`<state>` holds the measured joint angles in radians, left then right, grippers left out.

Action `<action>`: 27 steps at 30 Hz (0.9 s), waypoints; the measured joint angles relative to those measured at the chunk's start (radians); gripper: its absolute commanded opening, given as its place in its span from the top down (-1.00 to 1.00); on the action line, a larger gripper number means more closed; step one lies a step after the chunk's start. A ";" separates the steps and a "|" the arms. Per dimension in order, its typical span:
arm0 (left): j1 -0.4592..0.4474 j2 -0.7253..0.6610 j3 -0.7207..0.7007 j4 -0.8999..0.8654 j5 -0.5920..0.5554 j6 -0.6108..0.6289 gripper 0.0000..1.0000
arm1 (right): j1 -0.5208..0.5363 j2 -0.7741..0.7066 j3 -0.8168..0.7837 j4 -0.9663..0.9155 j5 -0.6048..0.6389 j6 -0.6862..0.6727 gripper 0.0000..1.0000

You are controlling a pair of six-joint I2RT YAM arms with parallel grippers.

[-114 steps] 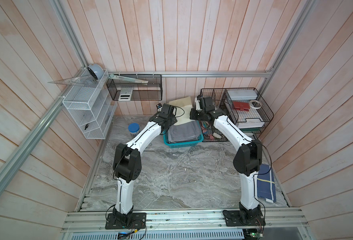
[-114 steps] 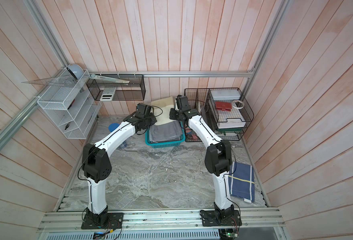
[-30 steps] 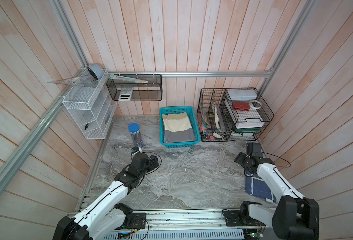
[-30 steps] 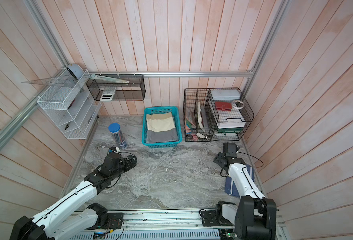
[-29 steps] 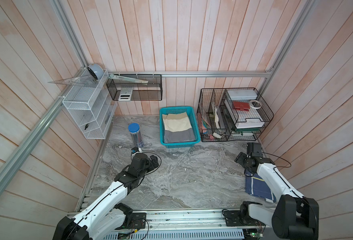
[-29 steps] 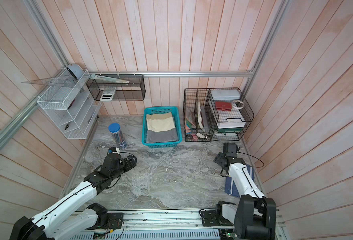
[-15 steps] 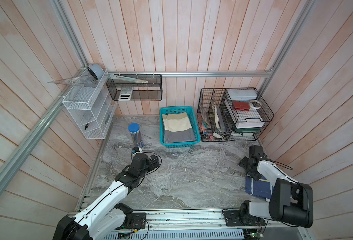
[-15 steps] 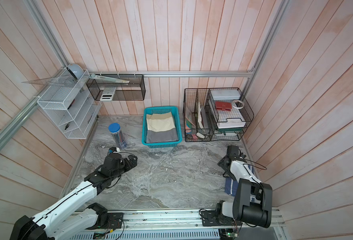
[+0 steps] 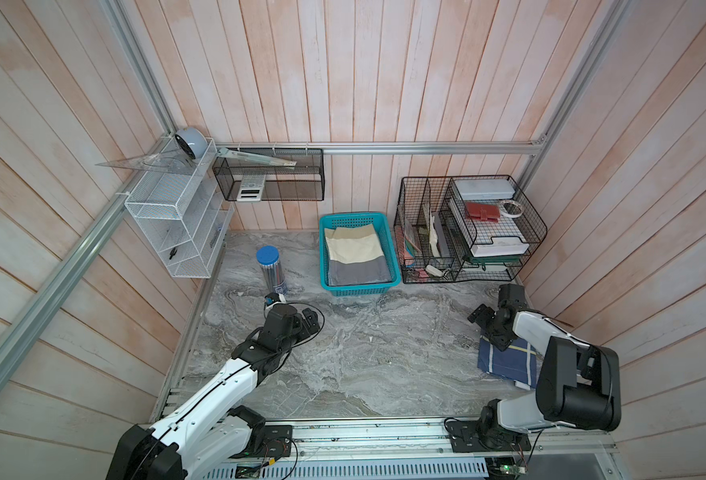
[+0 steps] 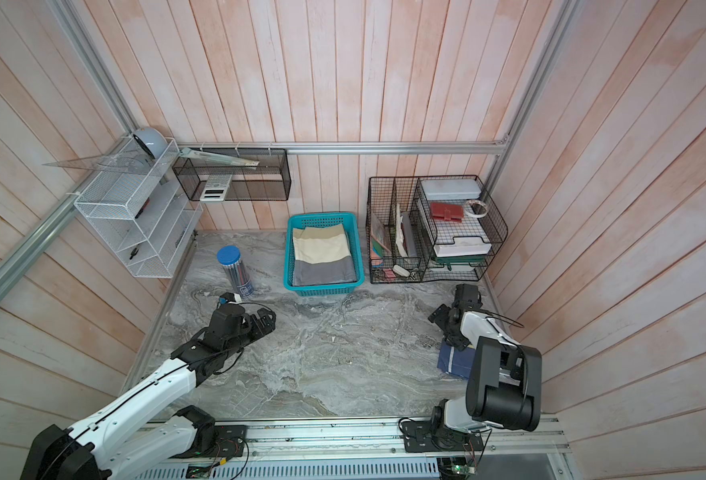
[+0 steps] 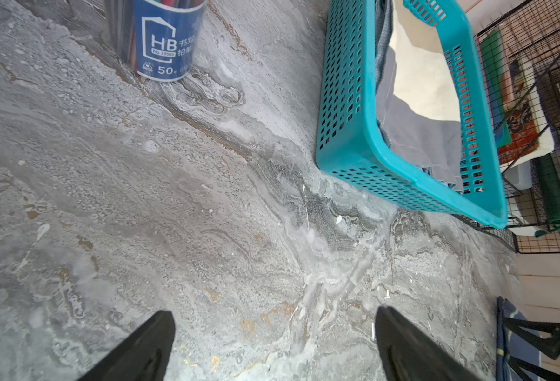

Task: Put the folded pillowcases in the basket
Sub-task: Move the pillowcase to the center of the board.

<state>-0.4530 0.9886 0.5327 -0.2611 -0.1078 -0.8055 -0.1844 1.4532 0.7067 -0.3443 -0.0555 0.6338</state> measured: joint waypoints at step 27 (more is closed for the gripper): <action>-0.032 0.071 0.000 0.008 0.027 -0.024 -1.00 | 0.472 -0.081 -0.007 -0.084 0.005 0.063 -0.82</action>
<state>-0.4850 1.0595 0.5327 -0.2527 -0.0811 -0.8295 0.2878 1.3724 0.6998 -0.4278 -0.0502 0.6971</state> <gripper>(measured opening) 0.999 0.911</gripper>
